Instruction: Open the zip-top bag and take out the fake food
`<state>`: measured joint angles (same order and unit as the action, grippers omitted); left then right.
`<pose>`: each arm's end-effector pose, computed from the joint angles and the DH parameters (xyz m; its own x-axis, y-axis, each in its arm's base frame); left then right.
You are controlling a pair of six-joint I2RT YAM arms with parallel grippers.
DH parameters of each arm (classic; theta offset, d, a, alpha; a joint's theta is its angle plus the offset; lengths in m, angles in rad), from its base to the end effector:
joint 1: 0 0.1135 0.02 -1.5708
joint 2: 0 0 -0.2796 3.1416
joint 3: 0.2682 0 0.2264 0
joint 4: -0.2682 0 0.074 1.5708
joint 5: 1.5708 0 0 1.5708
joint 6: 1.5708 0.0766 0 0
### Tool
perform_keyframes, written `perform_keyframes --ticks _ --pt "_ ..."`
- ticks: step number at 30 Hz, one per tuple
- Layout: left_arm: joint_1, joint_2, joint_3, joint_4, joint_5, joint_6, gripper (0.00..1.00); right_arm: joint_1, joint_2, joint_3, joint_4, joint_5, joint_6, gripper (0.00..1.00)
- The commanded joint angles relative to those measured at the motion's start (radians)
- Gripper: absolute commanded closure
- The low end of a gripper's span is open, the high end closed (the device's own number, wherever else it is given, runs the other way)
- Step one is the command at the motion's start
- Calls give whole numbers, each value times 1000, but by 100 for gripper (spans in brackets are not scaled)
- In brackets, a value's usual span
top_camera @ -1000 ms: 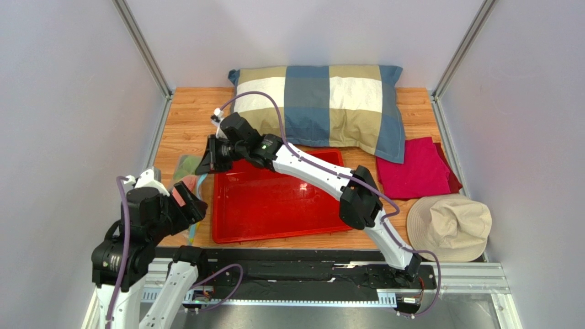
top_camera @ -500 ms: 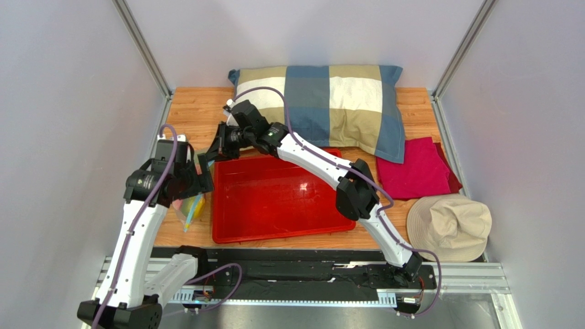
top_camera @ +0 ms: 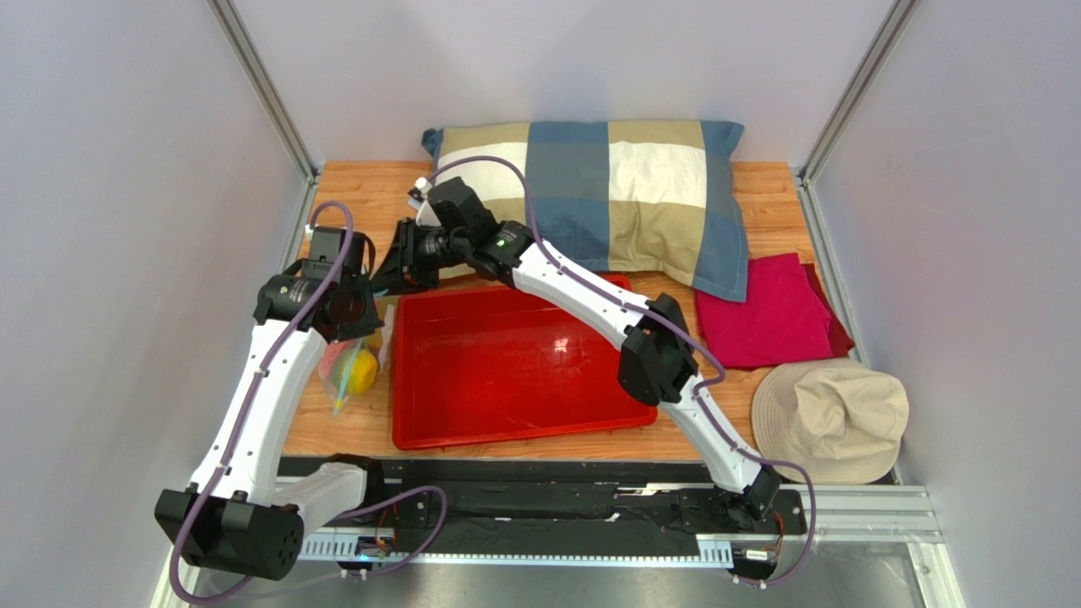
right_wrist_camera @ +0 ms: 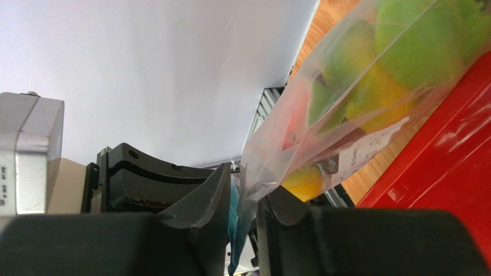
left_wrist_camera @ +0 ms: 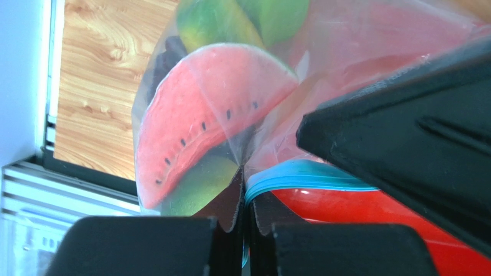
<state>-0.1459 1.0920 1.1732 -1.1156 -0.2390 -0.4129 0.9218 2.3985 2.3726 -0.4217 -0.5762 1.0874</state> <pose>0.1805 -0.0082 0.3116 -0.7876 -0.2783 -0.5497 -0.3215 0.9467 -0.0187 0.3114 0.4796 0.2972 -0.9759 -0.0580 -0.2102 -0.2169 0.3590 0.9078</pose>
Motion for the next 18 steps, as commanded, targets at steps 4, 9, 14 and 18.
perform_keyframes --ticks 4,9,14,18 --pt "6 -26 144 -117 -46 -246 100 -57 -30 39 -34 -83 -52 45" --pt "28 -11 224 -309 -124 -515 100 -87 -165 -119 -137 -28 -328 22" --pt "61 -29 238 -372 -145 -731 100 -78 -298 -311 -126 4 -506 18" --pt "85 -38 229 -421 -129 -909 100 -52 -436 -508 -30 30 -629 16"
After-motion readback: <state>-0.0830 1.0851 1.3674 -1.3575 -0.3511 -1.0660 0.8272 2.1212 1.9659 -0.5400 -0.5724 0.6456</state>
